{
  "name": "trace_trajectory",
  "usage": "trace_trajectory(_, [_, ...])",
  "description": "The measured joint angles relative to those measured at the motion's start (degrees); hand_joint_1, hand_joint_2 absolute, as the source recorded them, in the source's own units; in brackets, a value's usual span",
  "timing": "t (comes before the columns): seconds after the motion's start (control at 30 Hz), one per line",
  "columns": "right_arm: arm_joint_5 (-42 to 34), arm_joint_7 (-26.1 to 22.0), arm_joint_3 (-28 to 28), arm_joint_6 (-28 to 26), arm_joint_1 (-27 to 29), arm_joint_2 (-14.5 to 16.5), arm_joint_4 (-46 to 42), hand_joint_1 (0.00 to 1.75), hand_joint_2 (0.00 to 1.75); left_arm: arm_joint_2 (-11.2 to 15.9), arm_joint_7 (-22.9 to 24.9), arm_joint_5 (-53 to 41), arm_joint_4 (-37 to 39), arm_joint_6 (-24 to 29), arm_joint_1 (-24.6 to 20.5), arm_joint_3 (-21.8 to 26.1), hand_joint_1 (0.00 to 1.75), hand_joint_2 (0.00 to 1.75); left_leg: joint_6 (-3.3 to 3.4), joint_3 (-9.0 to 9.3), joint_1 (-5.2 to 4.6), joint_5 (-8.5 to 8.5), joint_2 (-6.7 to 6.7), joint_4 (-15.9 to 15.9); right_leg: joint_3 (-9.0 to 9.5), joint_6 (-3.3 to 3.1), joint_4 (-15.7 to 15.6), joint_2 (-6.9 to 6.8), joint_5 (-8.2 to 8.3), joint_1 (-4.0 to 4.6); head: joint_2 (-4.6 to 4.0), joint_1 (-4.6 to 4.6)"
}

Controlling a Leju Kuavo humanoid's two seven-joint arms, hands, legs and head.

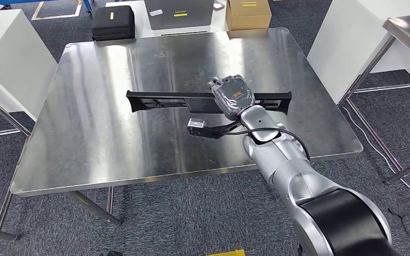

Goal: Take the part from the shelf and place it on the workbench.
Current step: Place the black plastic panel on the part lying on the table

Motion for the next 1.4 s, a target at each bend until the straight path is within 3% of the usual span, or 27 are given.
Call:
trace_trajectory(0.03, [0.01,0.03,0.10,0.02,-0.05,-0.04,0.04,0.00,1.75,-0.02,0.11,0.03,0.01,-0.55,0.02,0.08,0.00,0.00,0.00,0.00,0.00,0.00,0.00,0.00,0.00,0.00,0.00,0.00,0.00,0.00,0.00,0.00])
trace_trajectory(0.47, [0.01,0.59,0.31,0.36,-0.26,-0.75,0.19,0.00,1.75,-0.07,3.84,-1.50,0.02,-0.19,0.21,0.50,0.00,0.00,0.00,-0.01,0.00,0.00,0.00,0.00,0.00,0.00,0.00,0.00,0.00,0.00,-0.01,0.00])
trace_trajectory(1.4, [-1.71,1.64,-1.97,3.58,-1.03,-2.89,0.33,0.00,1.75,-0.06,4.22,-0.98,0.07,-2.06,1.07,1.49,0.00,0.00,0.00,0.01,0.00,0.00,0.00,0.00,0.00,0.00,0.00,0.00,0.00,0.00,0.00,-0.01])
